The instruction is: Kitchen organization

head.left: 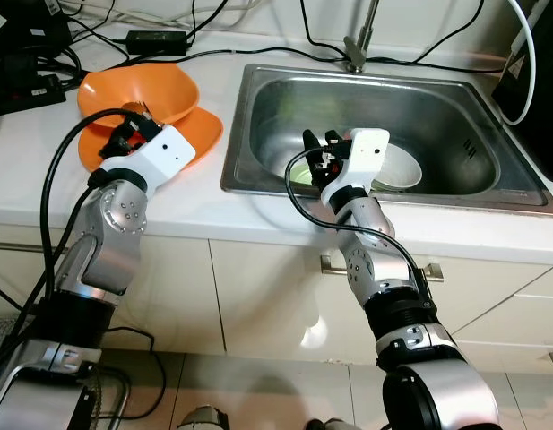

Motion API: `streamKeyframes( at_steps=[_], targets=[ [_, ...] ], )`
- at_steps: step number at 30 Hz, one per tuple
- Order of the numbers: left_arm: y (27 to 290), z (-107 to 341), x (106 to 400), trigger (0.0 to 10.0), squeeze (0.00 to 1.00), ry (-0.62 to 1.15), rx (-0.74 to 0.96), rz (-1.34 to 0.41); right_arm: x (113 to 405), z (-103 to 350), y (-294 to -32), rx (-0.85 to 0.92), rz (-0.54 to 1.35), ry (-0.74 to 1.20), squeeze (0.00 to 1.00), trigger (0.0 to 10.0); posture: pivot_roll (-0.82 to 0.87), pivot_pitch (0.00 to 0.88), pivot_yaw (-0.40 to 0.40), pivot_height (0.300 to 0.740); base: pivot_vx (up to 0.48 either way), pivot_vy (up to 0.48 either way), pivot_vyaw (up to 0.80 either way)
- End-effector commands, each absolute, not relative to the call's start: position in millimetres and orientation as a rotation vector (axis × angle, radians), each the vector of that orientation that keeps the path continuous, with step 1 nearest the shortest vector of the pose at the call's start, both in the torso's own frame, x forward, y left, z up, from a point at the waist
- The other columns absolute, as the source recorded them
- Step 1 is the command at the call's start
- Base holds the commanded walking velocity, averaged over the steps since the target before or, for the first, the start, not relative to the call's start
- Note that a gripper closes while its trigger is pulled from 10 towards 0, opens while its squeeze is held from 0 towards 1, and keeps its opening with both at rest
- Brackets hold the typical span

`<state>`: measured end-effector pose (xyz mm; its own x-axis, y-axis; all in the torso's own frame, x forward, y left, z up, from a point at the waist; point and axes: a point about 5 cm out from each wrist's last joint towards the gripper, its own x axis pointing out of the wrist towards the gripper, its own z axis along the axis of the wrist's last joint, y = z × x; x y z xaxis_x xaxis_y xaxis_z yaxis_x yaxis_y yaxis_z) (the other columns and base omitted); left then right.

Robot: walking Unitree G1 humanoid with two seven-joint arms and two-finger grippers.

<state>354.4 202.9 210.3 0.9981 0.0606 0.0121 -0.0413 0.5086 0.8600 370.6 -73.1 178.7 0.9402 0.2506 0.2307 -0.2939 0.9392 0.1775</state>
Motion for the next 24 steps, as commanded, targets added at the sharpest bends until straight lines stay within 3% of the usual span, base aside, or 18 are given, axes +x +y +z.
streamKeyframes(
  at_steps=[1, 2, 3, 4, 6, 7, 24],
  targets=[
    [197.9, 214.7, 356.9, 10.0, 0.00, -0.005, 1.043, 0.054, 371.6, 180.5, -76.0, 0.223, 0.266, -0.213, 0.00, 10.0, 0.07, 0.067, -0.050, 0.732, 0.000, 0.000, 0.00],
    [197.8, 214.5, 357.1, 8.1, 0.00, -0.005, 1.043, 0.053, 371.6, 180.5, -75.9, 0.223, 0.266, -0.212, 0.00, 10.0, 0.07, 0.067, -0.050, 0.732, 0.000, 0.000, 0.00],
    [197.8, 214.5, 357.1, 8.1, 0.00, -0.005, 1.043, 0.053, 371.6, 180.5, -75.9, 0.223, 0.266, -0.212, 0.00, 10.0, 0.07, 0.067, -0.050, 0.732, 0.000, 0.000, 0.00],
    [197.9, 214.3, 357.9, 2.9, 0.00, -0.005, 1.045, 0.051, 371.8, 180.6, -75.6, 0.223, 0.266, -0.212, 0.00, 10.0, 0.08, 0.066, -0.052, 0.732, 0.000, 0.000, 0.00],
    [198.0, 214.2, 358.4, 2.9, 0.00, -0.006, 1.046, 0.050, 371.9, 180.7, -75.4, 0.223, 0.267, -0.212, 0.00, 10.0, 0.08, 0.066, -0.052, 0.732, 0.000, 0.000, 0.00],
    [198.3, 214.2, 358.6, 0.0, 0.00, -0.007, 1.045, 0.051, 372.1, 180.9, -75.2, 0.224, 0.267, -0.212, 0.00, 10.0, 0.08, 0.066, -0.053, 0.732, 0.000, 0.000, 0.00],
    [196.9, 213.6, 359.6, 0.0, 0.00, -0.021, 1.041, 0.046, 371.6, 179.9, -75.4, 0.226, 0.266, -0.210, 0.00, 10.0, 0.08, 0.066, -0.051, 0.732, 0.000, 0.000, 0.00]
  ],
)
